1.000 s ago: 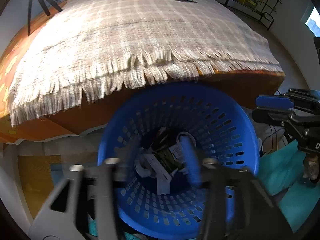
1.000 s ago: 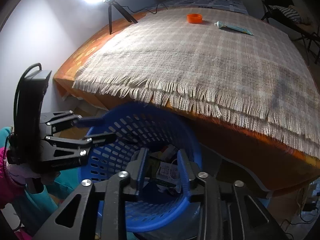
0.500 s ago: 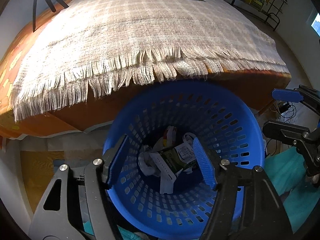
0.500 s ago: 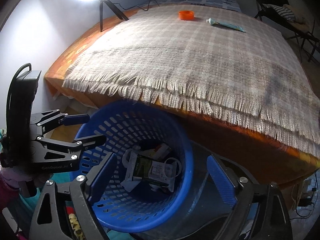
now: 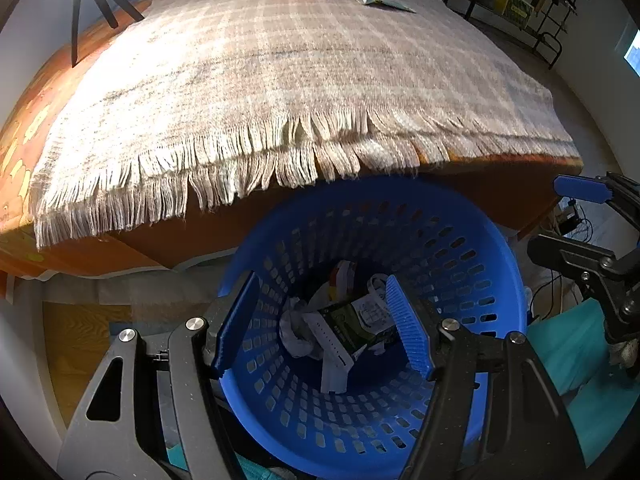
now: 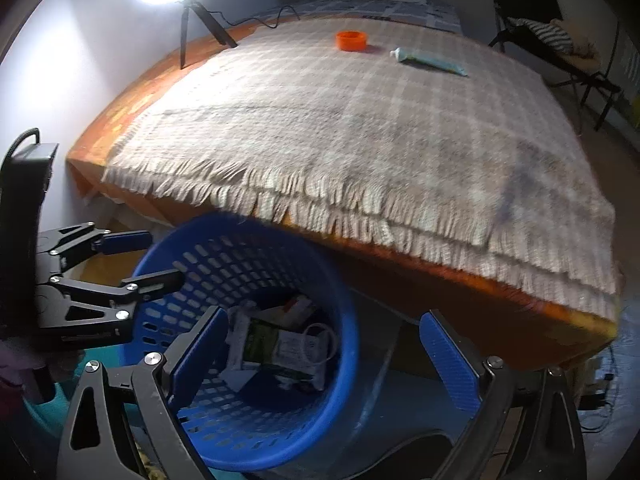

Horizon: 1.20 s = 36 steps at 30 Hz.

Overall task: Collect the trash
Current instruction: 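Raise both tools back over the bed toward the orange cup and tube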

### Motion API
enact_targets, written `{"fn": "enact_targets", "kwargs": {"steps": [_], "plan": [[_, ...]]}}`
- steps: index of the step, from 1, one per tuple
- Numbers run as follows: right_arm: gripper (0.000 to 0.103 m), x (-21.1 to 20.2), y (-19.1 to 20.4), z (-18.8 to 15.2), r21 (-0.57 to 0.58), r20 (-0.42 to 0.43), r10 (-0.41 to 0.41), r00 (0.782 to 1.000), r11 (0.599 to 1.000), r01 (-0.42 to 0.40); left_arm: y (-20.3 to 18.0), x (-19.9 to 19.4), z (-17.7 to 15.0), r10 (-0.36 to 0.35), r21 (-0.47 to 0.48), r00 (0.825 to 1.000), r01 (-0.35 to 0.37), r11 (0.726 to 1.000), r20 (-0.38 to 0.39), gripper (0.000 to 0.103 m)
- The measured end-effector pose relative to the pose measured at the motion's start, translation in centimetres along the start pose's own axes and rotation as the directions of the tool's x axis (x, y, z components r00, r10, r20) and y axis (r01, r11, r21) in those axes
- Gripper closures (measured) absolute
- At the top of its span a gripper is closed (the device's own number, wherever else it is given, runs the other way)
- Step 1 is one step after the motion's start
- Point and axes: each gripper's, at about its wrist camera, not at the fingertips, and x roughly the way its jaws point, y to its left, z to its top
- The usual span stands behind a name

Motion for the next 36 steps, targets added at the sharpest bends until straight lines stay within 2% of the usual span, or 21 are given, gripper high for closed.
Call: {"fn": "enact_targets", "kwargs": {"steps": [9, 13, 17, 22, 25, 29, 36], "plan": [[0.003, -0.5, -0.5, 1.2, 0.002, 0.0, -0.073, 0.997, 0.997, 0.073, 0.1, -1.4, 1.7, -0.011, -0.01, 1.0, 0.011, 1.0, 0.02, 0.035], [0.003, -0.7, -1.3, 2.2, 0.011, 0.004, -0.057, 0.998, 0.998, 0.056, 0.2, -2.6, 3.8, -0.032, -0.02, 0.999, 0.033, 0.999, 0.038, 0.035], [0.003, -1.3, -2.1, 3.6, -0.001, 0.052, -0.046, 0.998, 0.999, 0.047, 0.3, -3.5, 6.0, -0.046, -0.016, 0.997, 0.048, 0.999, 0.063, 0.035], [0.003, -2.6, -3.9, 6.5, -0.017, 0.137, -0.033, 0.99, 0.999, 0.035, 0.1, -3.8, 9.1, -0.047, 0.011, 0.994, 0.046, 0.999, 0.096, 0.035], [0.003, -2.7, -5.4, 8.6, -0.01, 0.156, -0.016, 0.988, 1.0, 0.018, 0.1, -3.5, 10.9, -0.053, 0.02, 0.993, 0.052, 0.998, 0.102, 0.035], [0.003, -2.3, -7.6, 11.6, 0.015, 0.164, 0.002, 0.986, 1.0, -0.005, -0.2, -3.1, 13.1, -0.056, 0.043, 0.991, 0.051, 0.998, 0.119, 0.035], [0.003, -0.3, -11.4, 17.6, 0.043, 0.147, 0.103, 0.984, 0.993, -0.11, -0.1, -1.4, 18.3, -0.059, 0.08, 0.987, 0.048, 0.996, 0.148, 0.035]]}}
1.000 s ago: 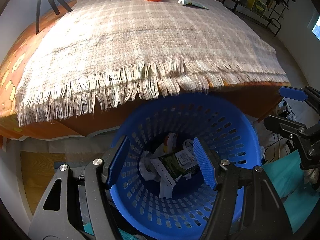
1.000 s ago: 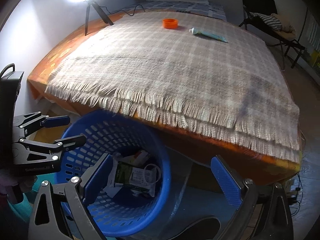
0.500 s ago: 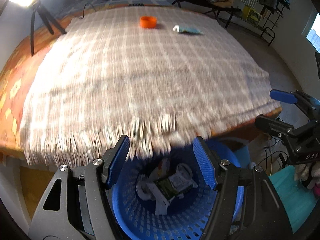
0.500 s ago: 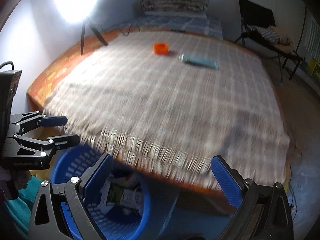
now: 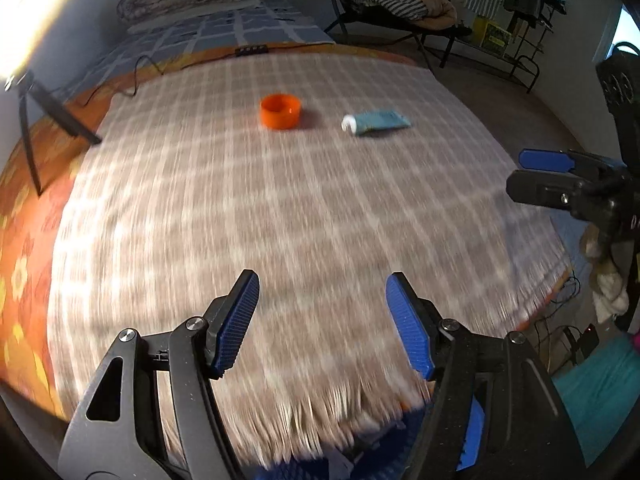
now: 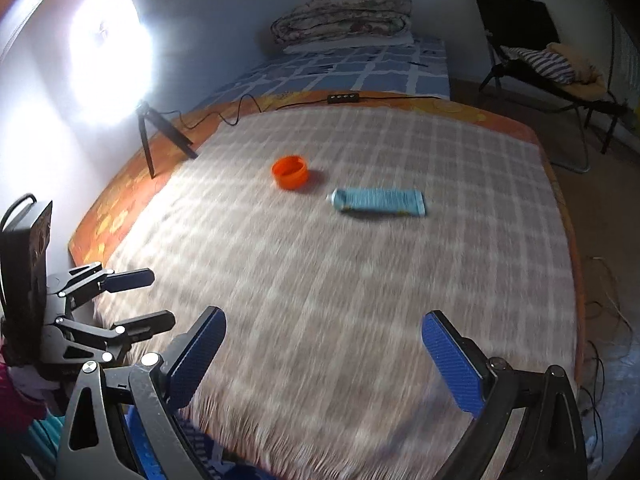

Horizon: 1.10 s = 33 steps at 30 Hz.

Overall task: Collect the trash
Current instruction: 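Raise both tools back over the bed toward the orange cup and tube, then grasp the orange cup with the left tool while the right tool grasps the blue tube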

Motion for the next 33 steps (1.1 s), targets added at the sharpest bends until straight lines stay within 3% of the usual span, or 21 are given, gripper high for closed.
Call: {"fn": "enact_targets", "kwargs": {"steps": [6, 10, 17, 22, 33], "plan": [[0.004, 2.6, -2.7, 3.6, 0.032, 0.007, 0.081, 0.997, 0.996, -0.081, 1.0, 2.5, 3.6, 0.001, 0.007, 1.0, -0.001, 1.0, 0.025, 0.035], [0.023, 5.6, -4.3, 6.3, 0.062, -0.015, 0.164, 0.986, 0.985, -0.162, 1.9, 4.3, 5.5, 0.0, -0.008, 0.999, 0.001, 1.0, 0.033, 0.035], [0.026, 10.4, -5.5, 9.8, 0.046, -0.046, 0.15, 0.988, 0.988, -0.148, 2.6, 7.1, 7.7, -0.008, -0.008, 0.999, 0.008, 1.0, 0.033, 0.035], [0.041, 13.9, -7.0, 11.5, 0.08, -0.078, 0.162, 0.984, 0.985, -0.156, 3.4, 9.2, 8.8, -0.021, -0.019, 0.999, 0.021, 1.0, 0.025, 0.035], [0.042, 16.7, -8.5, 12.4, 0.13, -0.124, 0.201, 0.972, 0.974, -0.185, 4.4, 12.5, 10.2, -0.029, -0.035, 0.999, 0.03, 0.999, 0.014, 0.035]]}}
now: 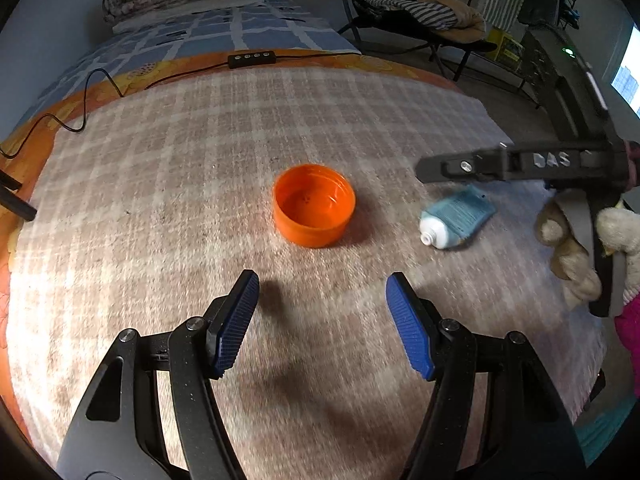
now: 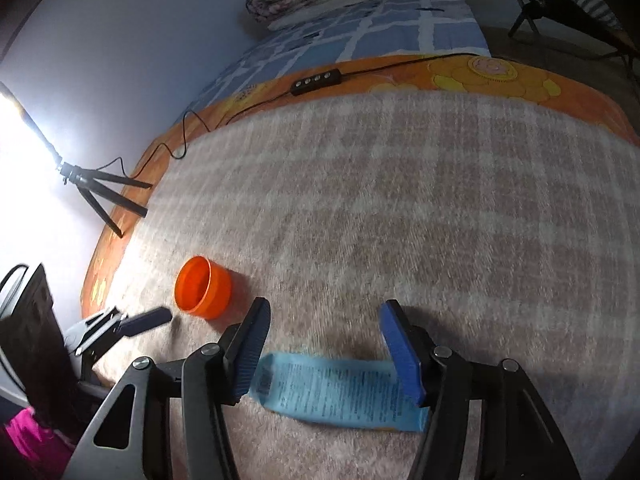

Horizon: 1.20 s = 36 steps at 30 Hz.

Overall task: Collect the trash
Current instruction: 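Grasp the orange cup with the left tool while the right tool grasps the blue tube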

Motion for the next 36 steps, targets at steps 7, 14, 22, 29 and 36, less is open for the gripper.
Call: {"fn": "enact_targets", "kwargs": {"steps": [7, 14, 22, 29, 36], "plan": [[0.042, -1.5, -0.5, -2.8, -0.005, -0.08, 0.046, 0.996, 0.999, -0.046, 0.2, 1.0, 1.0, 0.005, 0.0, 1.0, -0.005, 1.0, 0.014, 0.035], [0.038, -2.4, 1.4, -6.4, -0.089, -0.103, 0.054, 0.993, 0.994, -0.063, 0.4, 1.6, 1.9, 0.02, 0.014, 1.0, -0.021, 1.0, 0.024, 0.035], [0.044, -0.8, 5.5, -7.8, -0.291, 0.006, -0.21, 0.978, 0.935, 0.202, 0.6, 3.0, 3.5, 0.043, 0.009, 0.998, -0.044, 0.999, 0.034, 0.035], [0.07, -1.1, 6.3, -8.1, -0.306, 0.041, -0.264, 0.964, 0.915, 0.263, 0.5, 3.5, 3.9, 0.054, 0.023, 0.998, -0.055, 0.998, 0.041, 0.055], [0.091, -1.6, 6.8, -8.7, -0.288, 0.043, -0.245, 0.968, 0.925, 0.247, 0.0, 2.6, 2.8, 0.059, 0.044, 0.997, -0.061, 0.997, 0.044, 0.055]]}}
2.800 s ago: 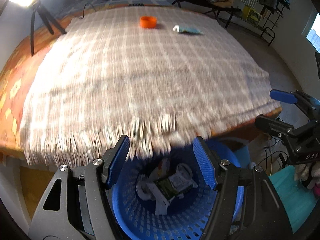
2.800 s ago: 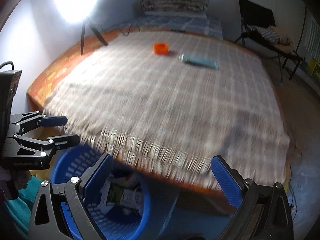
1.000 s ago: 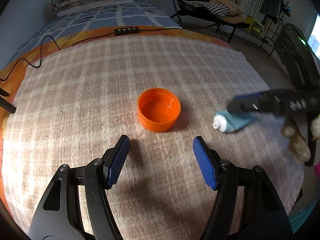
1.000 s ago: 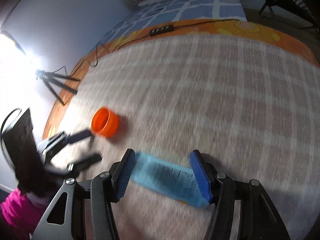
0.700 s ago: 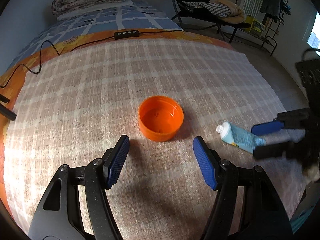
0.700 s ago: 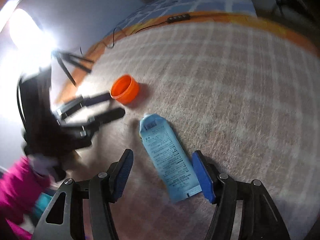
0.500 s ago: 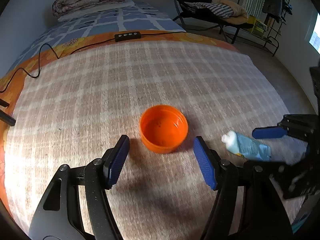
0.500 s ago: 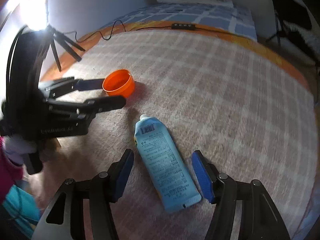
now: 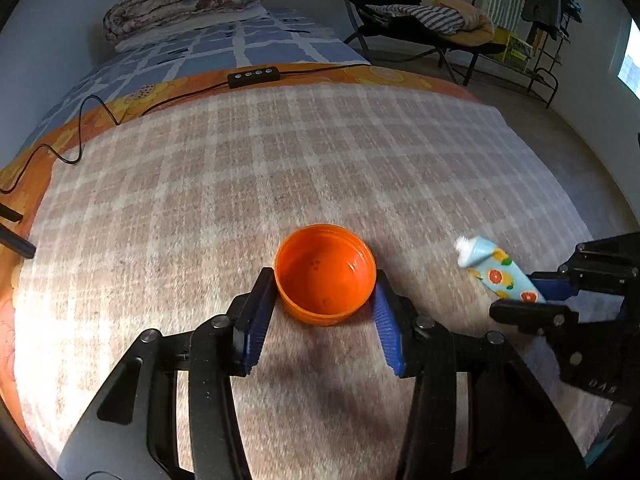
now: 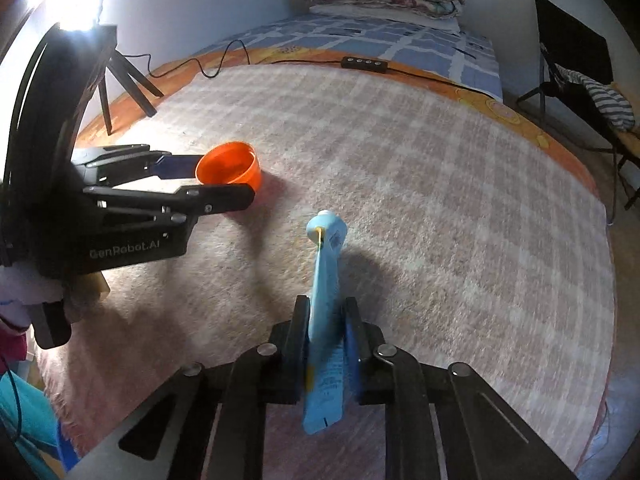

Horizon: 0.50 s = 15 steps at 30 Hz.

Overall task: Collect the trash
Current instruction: 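Grasp the orange cup with the left tool while the right tool grasps the blue tube, then carry the orange cup and blue tube down over the blue basket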

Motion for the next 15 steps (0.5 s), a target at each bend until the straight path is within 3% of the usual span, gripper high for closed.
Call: {"fn": "enact_targets", "kwargs": {"steps": [15], "plan": [[0.098, -3.9, 3.5, -1.9, -0.01, 0.042, -0.001, 0.999, 1.0, 0.002, -0.4, -8.1, -3.5, -0.005, 0.0, 0.999, 0.005, 1.0, 0.048, 0.055]]}}
